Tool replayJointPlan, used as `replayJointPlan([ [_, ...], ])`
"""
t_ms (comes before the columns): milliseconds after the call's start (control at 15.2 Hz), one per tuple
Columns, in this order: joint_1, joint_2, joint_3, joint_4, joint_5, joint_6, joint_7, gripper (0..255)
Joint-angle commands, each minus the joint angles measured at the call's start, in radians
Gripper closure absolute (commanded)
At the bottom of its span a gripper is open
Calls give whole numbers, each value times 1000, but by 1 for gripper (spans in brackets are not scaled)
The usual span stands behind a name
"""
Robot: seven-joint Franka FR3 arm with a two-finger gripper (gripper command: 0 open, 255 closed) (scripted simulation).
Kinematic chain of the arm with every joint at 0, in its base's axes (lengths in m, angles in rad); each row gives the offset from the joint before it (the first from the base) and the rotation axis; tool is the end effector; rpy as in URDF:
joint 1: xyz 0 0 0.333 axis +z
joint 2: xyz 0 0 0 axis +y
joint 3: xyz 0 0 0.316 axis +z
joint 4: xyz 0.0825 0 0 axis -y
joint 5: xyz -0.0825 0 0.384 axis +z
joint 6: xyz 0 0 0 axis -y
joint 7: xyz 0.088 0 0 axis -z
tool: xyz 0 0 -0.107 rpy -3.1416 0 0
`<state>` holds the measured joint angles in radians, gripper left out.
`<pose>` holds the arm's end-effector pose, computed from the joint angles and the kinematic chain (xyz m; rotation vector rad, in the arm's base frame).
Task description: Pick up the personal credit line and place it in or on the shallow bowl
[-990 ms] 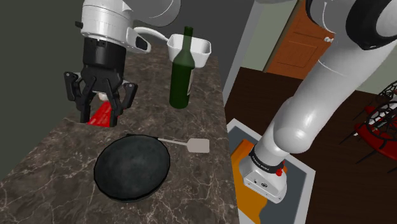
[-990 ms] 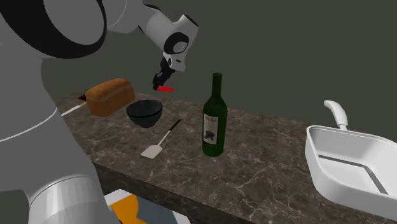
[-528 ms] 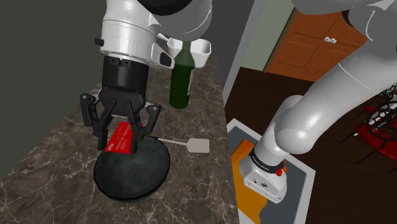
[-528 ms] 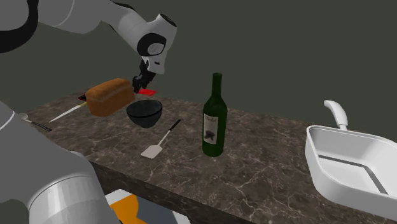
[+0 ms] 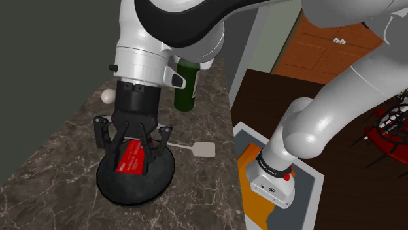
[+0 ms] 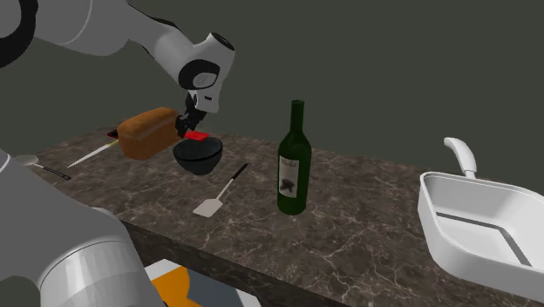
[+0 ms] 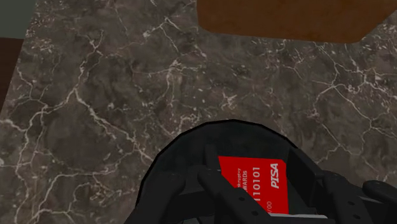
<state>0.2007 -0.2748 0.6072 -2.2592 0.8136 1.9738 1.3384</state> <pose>0.2905 0.3883 0.4598 -2.5103 1.2114 0.7494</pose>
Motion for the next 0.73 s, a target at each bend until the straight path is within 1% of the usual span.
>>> replayJointPlan([
  [0, 1, 12, 7, -16, 5, 25, -12, 255],
  [462, 6, 62, 30, -68, 21, 119, -58, 255],
  [660, 6, 62, 30, -69, 21, 119, -58, 255],
])
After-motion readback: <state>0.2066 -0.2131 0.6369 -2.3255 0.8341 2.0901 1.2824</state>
